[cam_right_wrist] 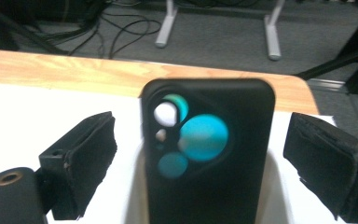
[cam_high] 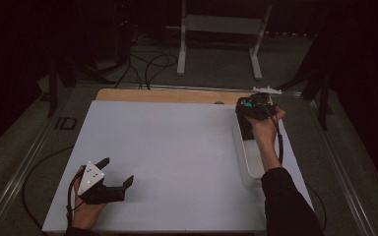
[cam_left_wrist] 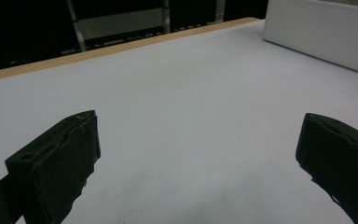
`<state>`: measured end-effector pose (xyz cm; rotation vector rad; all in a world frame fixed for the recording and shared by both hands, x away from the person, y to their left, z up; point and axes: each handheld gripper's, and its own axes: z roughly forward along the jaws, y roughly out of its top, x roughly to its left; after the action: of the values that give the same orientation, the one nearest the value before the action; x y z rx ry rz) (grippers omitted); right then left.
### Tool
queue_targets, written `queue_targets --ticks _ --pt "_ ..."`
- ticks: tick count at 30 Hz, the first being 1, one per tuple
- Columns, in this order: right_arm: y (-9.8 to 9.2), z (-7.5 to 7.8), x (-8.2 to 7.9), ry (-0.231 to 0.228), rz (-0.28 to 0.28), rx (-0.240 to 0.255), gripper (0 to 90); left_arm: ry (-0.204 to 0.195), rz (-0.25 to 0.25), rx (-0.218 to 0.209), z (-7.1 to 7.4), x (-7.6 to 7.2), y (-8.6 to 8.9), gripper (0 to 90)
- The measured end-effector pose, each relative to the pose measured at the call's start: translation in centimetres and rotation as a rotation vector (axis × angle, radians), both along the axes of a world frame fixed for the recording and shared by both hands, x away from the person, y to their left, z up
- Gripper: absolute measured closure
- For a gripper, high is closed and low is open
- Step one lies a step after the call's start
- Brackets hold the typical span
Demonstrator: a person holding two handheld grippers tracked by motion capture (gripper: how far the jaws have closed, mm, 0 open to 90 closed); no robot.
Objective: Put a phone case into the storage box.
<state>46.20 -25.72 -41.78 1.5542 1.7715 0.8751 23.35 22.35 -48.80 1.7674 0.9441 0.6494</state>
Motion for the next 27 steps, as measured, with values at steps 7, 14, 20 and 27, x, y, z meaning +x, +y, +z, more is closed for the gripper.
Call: queue_targets --ticks 7,14,20,27 --pt "-0.1 0.2 -3.6 -0.010 0.112 0.044 9.0 -0.002 -0.001 0.005 0.1 0.0 -0.1 0.2" --pt "0.1 0.4 -9.2 -0.090 0.219 0.042 9.2 0.002 -0.004 -0.003 0.4 0.0 -0.1 0.2" --pt "-0.2 -0.1 -13.5 -0.148 0.286 0.064 9.2 -0.005 0.004 -0.010 1.0 -0.1 0.1 0.1" --pt "-0.7 -2.4 -18.2 -0.234 0.370 0.096 9.3 -0.016 0.020 -0.018 1.4 -0.2 0.4 0.1"
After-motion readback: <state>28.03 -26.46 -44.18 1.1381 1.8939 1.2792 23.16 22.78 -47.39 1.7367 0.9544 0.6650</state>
